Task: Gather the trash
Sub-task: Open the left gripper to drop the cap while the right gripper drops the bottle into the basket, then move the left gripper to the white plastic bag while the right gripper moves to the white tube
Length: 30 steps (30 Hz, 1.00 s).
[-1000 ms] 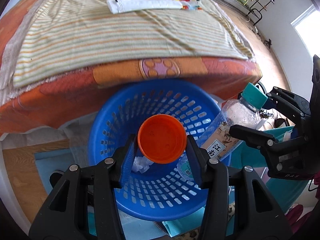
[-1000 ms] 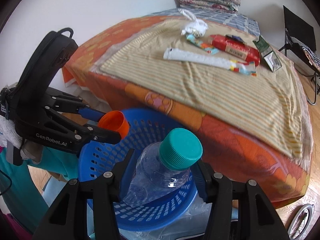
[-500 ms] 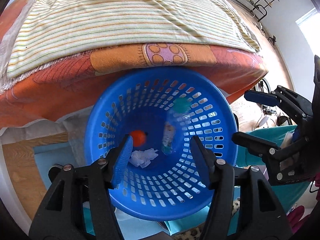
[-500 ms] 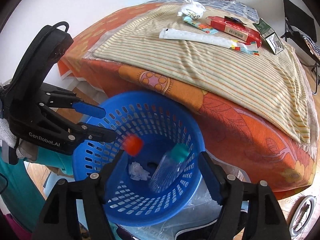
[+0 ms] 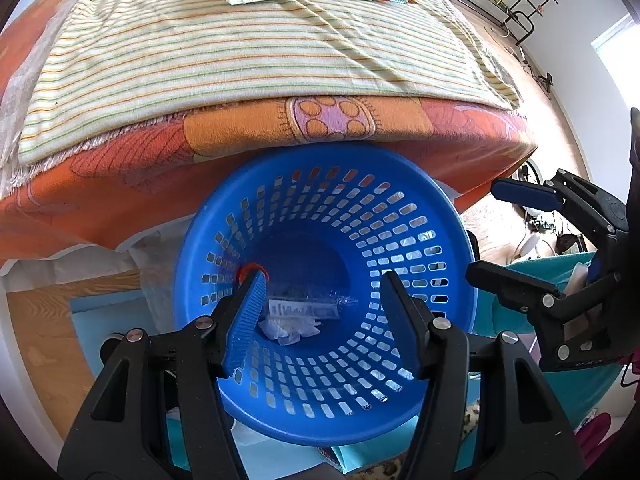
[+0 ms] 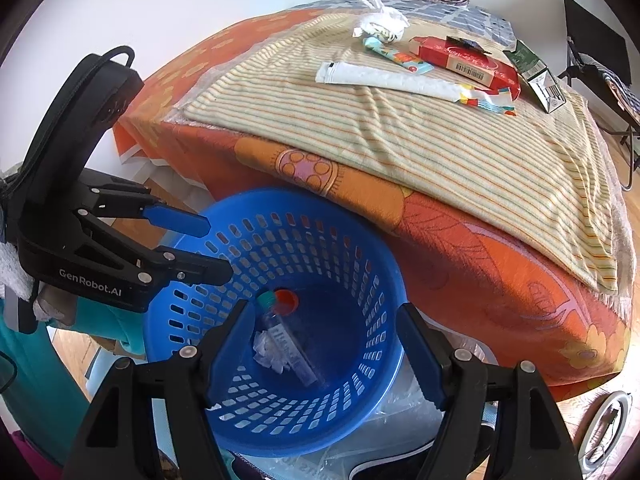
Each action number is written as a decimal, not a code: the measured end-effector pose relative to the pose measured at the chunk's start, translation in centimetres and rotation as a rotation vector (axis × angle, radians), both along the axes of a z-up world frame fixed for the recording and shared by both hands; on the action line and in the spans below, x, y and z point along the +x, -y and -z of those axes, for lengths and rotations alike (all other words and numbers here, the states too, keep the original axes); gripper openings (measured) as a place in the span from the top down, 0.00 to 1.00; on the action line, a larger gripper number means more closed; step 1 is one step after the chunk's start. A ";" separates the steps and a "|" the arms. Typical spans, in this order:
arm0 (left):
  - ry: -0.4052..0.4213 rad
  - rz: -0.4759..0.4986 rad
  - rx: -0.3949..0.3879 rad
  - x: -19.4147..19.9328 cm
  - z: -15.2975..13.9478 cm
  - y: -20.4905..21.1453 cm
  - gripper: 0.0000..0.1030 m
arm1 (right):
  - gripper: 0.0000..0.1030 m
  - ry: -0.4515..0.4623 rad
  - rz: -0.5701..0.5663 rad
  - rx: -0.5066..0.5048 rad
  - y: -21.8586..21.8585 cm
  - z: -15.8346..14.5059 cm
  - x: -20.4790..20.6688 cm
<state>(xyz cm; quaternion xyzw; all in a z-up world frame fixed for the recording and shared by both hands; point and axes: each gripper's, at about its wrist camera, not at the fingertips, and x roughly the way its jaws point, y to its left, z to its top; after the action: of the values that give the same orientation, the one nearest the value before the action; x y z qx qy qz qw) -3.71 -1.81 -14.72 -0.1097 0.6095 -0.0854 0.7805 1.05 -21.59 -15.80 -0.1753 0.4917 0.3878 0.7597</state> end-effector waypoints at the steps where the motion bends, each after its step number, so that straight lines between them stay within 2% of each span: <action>1: 0.002 0.001 0.001 0.1 -0.1 0.0 0.41 | 0.25 0.001 0.002 0.001 0.0 0.0 0.0; 14: 0.027 0.010 0.007 1.0 -0.8 0.1 0.41 | 0.22 0.027 0.064 0.040 0.5 -1.7 1.8; 19: 0.038 -0.004 0.003 1.7 -1.4 -0.3 0.41 | 0.16 0.050 0.103 0.072 1.0 -2.9 3.0; 30: 0.142 -0.041 0.011 5.8 -5.6 -1.9 0.41 | 0.13 0.074 0.187 0.184 2.1 -5.7 7.4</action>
<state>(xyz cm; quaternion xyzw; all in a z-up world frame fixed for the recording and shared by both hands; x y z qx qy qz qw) 2.07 0.06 -9.13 -0.1116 0.5507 -0.0737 0.8239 8.46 -23.68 -10.10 -0.0725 0.4399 0.3517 0.8231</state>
